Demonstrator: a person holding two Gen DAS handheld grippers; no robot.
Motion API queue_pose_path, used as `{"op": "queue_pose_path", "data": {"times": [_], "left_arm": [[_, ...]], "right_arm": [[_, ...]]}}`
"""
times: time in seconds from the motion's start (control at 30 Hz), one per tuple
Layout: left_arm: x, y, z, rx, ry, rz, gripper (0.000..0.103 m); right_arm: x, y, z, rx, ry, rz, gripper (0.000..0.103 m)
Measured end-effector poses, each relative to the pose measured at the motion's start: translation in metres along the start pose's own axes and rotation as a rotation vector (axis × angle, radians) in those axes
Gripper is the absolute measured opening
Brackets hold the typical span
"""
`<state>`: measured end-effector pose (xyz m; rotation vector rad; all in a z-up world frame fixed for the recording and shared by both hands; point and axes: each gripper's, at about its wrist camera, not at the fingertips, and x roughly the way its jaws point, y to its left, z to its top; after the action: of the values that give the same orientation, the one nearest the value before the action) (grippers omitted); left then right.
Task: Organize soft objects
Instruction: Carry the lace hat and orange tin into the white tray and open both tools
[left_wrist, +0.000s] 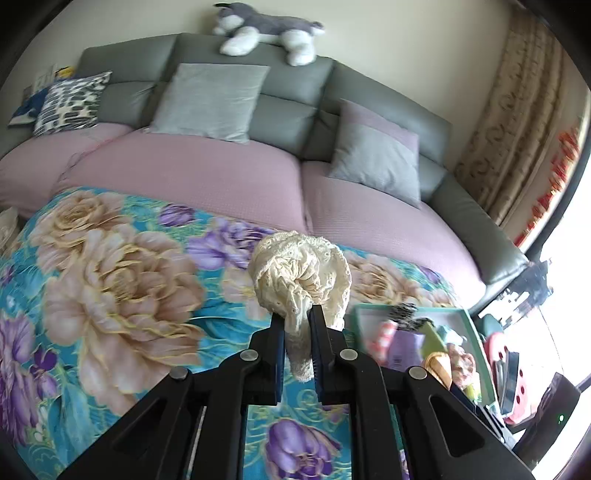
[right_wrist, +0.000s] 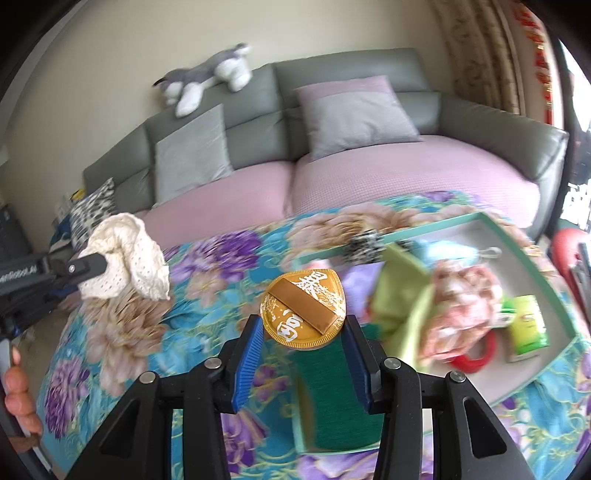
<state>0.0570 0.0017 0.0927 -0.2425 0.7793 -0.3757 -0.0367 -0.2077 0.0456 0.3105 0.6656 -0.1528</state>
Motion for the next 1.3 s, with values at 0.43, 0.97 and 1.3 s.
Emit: {"op": "queue_pose_path", "data": {"times": [0.43, 0.97, 1.3], "left_arm": [[0.039, -0.103, -0.028, 0.196, 0.100, -0.224, 0.013], [0.087, -0.159, -0.065, 0.347, 0.182, -0.239, 0.013], [0.115, -0.153, -0.081, 0.346, 0.260, -0.189, 0.013]], "right_arm": [[-0.025, -0.100, 0.009, 0.192, -0.063, -0.210, 0.047], [-0.018, -0.144, -0.002, 0.294, -0.020, -0.245, 0.047], [0.004, -0.150, -0.013, 0.311, 0.066, -0.239, 0.047]]}}
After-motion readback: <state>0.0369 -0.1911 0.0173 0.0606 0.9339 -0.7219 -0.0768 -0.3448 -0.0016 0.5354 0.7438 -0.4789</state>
